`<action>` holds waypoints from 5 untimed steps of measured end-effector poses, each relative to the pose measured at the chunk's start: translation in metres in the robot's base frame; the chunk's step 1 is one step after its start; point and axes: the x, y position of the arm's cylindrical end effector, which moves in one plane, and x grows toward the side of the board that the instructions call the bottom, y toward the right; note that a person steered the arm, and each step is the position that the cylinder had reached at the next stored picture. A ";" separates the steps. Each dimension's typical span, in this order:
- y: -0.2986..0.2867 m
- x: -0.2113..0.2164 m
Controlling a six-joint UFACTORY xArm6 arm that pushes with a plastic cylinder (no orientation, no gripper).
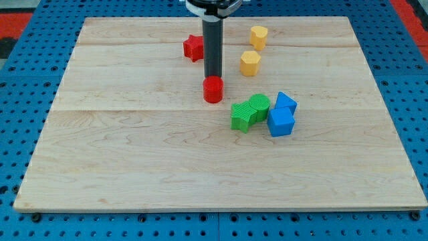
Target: Place the red star to the horizontal left of the red circle
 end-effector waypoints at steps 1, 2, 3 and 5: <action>-0.045 0.000; 0.014 -0.001; 0.049 -0.029; 0.000 -0.095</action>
